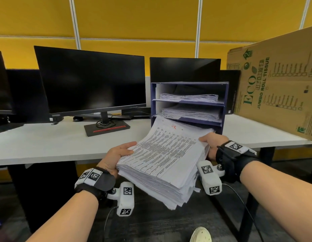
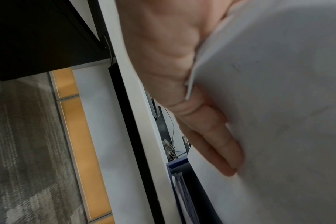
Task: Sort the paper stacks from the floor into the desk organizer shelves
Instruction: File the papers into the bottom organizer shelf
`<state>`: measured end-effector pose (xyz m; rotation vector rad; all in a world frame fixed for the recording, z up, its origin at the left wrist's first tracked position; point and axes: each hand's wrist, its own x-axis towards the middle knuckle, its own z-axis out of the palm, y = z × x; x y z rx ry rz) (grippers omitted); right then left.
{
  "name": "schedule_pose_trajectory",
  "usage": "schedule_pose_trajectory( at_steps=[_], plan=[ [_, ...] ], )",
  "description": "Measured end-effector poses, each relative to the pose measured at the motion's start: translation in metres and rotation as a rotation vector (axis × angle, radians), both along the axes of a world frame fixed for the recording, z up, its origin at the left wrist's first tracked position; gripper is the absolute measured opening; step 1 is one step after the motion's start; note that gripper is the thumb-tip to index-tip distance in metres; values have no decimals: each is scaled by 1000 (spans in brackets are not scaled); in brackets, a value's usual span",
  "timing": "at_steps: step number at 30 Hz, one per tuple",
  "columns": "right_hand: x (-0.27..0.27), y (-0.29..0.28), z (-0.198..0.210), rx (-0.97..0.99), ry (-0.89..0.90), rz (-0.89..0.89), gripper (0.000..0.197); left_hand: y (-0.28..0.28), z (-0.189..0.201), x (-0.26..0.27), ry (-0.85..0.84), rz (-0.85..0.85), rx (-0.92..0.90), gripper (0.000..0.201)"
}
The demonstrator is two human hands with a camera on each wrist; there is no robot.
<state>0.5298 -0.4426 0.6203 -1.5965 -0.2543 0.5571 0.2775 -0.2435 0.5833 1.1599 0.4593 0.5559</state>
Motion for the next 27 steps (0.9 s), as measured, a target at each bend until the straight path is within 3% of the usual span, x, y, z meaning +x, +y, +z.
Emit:
schedule_pose_trajectory(
  at_steps=[7, 11, 15, 19, 21, 23, 27],
  plan=[
    [-34, -8, -3, 253, 275, 163, 42, 4, 5, 21, -19, 37, -14, 35],
    [-51, -11, -16, 219, 235, 217, 33, 8, 4, 26, -13, 38, -34, 35],
    [-35, 0, -19, 89, 120, -14, 43, 8, 0, 34, 8, 33, -59, 38],
    [-26, 0, -6, 95, 81, -54, 21, -2, 11, 47, -55, 32, -86, 32],
    [-29, -5, -3, 90, 53, -48, 35, -5, 19, 57, -83, 48, -87, 31],
    [-41, -16, -4, 179, 209, 53, 46, -7, 22, 69, -90, 65, -79, 32],
    [-59, -38, -5, 240, 366, 203, 30, -12, 24, 94, -42, 116, -76, 33]
  ],
)
